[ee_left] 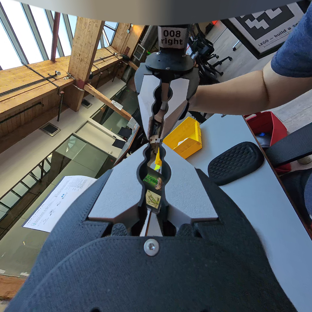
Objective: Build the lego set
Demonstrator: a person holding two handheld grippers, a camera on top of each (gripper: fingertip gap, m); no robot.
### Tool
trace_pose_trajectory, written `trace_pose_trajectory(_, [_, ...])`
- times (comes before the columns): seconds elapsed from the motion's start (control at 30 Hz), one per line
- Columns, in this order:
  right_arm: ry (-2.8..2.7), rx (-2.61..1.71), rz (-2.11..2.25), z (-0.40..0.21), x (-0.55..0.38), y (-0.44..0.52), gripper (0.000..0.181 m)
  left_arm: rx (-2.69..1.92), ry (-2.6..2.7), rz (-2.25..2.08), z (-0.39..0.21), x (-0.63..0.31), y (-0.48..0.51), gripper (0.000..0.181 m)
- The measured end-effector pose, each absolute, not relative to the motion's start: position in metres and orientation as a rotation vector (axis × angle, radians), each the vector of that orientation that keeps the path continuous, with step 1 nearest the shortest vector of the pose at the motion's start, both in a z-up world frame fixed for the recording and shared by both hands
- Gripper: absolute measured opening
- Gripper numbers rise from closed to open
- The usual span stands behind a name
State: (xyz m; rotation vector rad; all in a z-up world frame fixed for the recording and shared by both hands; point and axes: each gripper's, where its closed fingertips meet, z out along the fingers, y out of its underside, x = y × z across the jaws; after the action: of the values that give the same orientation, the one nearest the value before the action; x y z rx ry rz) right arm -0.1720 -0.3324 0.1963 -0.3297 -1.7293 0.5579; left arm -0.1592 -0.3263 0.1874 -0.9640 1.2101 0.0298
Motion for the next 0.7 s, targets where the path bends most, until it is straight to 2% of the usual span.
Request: trace_pose_trajectory(0.7, [-1.637, -0.399, 0.781, 0.1955, -0.1732, -0.3292, 0.007, -1.003, 1.189, -0.069, 0.186, -0.1613, -0.324, 0.007])
